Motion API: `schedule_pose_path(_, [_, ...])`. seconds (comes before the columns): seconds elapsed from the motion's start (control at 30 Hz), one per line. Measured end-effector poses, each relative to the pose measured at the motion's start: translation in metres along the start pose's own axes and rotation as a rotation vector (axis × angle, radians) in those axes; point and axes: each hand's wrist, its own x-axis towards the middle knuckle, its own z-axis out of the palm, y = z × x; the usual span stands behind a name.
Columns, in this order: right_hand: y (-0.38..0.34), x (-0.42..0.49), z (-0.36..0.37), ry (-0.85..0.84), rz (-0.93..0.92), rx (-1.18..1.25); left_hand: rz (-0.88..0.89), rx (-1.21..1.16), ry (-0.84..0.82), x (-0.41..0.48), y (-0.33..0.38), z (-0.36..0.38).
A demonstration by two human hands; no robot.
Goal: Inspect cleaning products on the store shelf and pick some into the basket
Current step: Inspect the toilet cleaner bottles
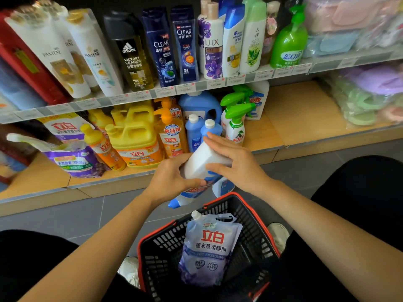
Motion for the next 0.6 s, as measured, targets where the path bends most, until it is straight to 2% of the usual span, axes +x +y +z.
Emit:
schedule_pose_path(0.13, [0.01,-0.003,0.002,0.111,-0.158,-0.169,-0.054,-0.012,0.111,0.002,0.002,-0.004])
schedule_pose_path(0.33, [0.01,-0.003,-0.001,0.249,-0.18,-0.117,-0.052,-0.021,0.149,-0.001,0.004,-0.009])
schedule_pose_path(0.43, [0.01,-0.001,-0.008,0.359,-0.036,-0.012,-0.045,-0.01,0.148,-0.004,0.008,-0.009])
schedule_pose_path(0.53, [0.012,0.004,-0.012,0.345,0.198,0.208,-0.035,-0.009,0.144,-0.005,0.011,-0.007])
schedule_pose_path(0.6, [0.015,0.006,-0.012,0.325,0.28,0.34,-0.039,-0.014,0.151,-0.004,0.011,-0.006])
